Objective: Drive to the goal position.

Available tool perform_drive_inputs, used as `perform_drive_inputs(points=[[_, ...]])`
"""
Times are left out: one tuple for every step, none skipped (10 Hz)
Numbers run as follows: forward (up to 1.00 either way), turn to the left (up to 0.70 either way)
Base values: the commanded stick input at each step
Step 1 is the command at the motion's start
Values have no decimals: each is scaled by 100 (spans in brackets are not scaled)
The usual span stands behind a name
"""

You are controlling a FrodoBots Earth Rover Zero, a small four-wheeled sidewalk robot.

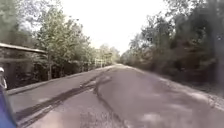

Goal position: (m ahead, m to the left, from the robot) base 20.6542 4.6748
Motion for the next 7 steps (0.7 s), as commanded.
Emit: perform_drive_inputs(points=[[70, 0], [70, 0], [70, 0], [70, 0], [70, 0], [70, 0], [70, 0]])
